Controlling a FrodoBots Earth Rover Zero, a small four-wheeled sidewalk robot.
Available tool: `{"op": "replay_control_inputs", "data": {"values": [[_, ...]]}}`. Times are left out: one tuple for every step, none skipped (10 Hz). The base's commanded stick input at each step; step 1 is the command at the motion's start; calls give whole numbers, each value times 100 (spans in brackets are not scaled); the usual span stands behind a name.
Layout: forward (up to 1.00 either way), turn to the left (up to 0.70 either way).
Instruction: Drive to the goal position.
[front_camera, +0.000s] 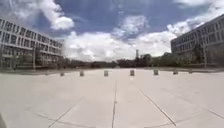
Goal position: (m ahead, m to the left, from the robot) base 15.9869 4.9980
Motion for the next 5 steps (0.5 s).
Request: {"op": "replay_control_inputs", "data": {"values": [[70,2],[70,2],[70,2],[70,3],[70,2]]}}
